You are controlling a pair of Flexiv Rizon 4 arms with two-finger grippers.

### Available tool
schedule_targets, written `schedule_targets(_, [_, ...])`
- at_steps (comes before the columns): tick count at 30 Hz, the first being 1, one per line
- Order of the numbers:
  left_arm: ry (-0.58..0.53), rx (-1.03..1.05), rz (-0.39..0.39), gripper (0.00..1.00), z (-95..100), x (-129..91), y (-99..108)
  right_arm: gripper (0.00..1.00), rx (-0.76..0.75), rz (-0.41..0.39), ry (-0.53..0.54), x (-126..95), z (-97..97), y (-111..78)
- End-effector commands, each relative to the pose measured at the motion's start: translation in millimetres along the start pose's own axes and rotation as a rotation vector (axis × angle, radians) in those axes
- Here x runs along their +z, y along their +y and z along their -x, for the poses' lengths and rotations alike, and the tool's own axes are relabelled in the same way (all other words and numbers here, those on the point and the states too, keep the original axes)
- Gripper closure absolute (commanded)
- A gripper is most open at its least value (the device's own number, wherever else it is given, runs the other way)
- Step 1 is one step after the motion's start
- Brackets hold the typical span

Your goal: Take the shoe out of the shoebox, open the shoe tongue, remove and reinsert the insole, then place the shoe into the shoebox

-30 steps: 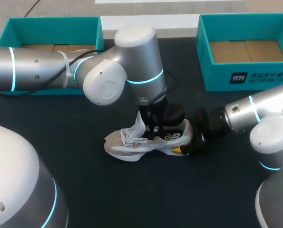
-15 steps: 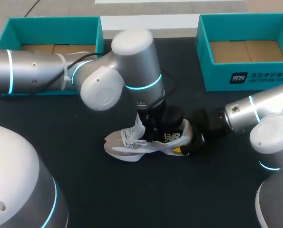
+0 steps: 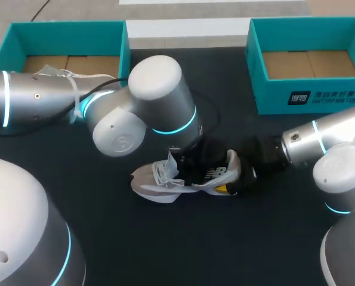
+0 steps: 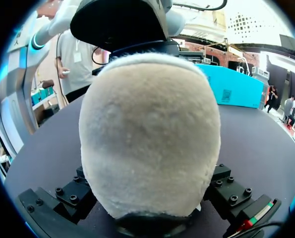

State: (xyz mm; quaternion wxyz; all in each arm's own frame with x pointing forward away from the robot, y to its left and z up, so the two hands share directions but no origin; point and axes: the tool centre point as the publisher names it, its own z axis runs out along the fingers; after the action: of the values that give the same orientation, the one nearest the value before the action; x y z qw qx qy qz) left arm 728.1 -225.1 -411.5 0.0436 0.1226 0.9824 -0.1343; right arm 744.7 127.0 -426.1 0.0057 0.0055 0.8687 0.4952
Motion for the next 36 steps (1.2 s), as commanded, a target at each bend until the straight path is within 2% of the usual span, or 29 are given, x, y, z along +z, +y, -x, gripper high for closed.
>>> schedule_targets(1, [-0.050, -0.001, 0.018, 0.80, -4.6, 30.6, 6.9, 1.00, 0.002, -0.003, 0.000, 2.3, 1.8, -0.8])
schedule_targets(3, [-0.061, -0.006, 0.026, 0.91, -3.9, 33.0, 8.5, 1.00, 0.002, -0.003, 0.000, 2.3, 1.8, -0.8])
schedule_targets(4, [-0.063, -0.009, 0.025, 0.82, -3.6, 33.4, 9.2, 1.00, 0.002, -0.003, 0.000, 2.3, 1.8, -0.8])
schedule_targets(6, [-0.076, -0.019, 0.033, 0.98, -3.0, 33.9, 11.0, 1.00, 0.002, -0.003, 0.000, 2.3, 1.8, -0.8])
schedule_targets(7, [-0.076, -0.021, 0.033, 1.00, -2.7, 33.7, 11.8, 1.00, 0.002, -0.003, 0.000, 2.3, 1.8, -0.8])
schedule_targets(9, [-0.086, -0.031, 0.046, 1.00, -1.4, 29.9, 14.2, 1.00, 0.002, -0.003, 0.000, 2.3, 1.8, -0.8])
schedule_targets(18, [-0.090, -0.080, 0.064, 1.00, 14.3, -13.5, 17.0, 1.00, 0.002, -0.003, 0.000, 2.3, 1.8, -0.8])
schedule_targets(24, [-0.070, -0.116, 0.049, 1.00, 24.1, -26.1, 17.5, 1.00, 0.002, -0.003, 0.000, 2.3, 1.8, -0.8])
schedule_targets(36, [0.023, -0.143, 0.000, 1.00, 25.2, -53.0, 17.5, 1.00, 0.002, -0.003, 0.000, 2.3, 1.8, -0.8])
